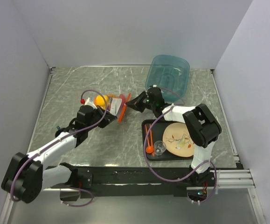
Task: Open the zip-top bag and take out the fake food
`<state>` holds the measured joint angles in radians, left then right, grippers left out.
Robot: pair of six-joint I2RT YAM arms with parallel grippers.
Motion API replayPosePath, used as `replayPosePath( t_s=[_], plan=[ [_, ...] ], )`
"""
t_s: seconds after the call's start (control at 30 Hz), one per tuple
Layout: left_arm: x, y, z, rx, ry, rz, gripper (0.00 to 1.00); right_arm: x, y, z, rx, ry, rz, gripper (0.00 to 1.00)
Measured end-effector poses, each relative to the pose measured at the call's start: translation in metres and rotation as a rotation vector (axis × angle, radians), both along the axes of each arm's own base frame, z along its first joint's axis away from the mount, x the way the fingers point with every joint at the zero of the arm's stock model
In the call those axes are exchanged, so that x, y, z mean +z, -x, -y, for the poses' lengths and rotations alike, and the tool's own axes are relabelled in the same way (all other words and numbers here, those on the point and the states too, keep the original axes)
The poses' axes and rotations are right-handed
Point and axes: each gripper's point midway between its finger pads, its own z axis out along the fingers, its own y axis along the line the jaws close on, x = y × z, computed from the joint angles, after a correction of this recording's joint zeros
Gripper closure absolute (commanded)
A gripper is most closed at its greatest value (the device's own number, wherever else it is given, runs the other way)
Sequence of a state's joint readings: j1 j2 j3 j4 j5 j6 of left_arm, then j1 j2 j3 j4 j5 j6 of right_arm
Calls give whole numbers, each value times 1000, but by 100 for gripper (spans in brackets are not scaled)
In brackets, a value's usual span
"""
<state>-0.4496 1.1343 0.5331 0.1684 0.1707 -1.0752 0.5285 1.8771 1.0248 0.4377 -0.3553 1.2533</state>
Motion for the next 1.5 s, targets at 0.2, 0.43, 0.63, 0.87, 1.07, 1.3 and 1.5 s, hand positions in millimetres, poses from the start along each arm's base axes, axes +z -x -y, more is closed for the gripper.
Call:
replayPosePath(
  t_s=[0.2, 0.43, 0.63, 0.87, 1.07, 1.3, 1.5],
  plan=[
    [4, 19, -9, -9, -16, 1, 99, 17, -33, 18, -51, 67, 61, 100],
    [12, 39, -19, -23, -42, 6, 99, 43, -57, 24, -71, 157, 151, 100],
    [7, 53, -24, -42, -67, -26, 99, 60, -63, 30, -67, 232, 193, 100],
    [29, 57, -24, -50, -47, 15, 96, 90, -60, 29, -31, 295, 242, 100],
    [36, 65, -24, -85, -65, 8, 58, 104, -60, 32, -37, 343, 255, 100],
    [53, 69, -30, -100, -127, 21, 53, 132, -44, 18, -28, 386, 312, 100],
    [100, 42, -31, -85, -199, 125, 52, 145, -17, -8, 34, 373, 340, 100]
  ],
)
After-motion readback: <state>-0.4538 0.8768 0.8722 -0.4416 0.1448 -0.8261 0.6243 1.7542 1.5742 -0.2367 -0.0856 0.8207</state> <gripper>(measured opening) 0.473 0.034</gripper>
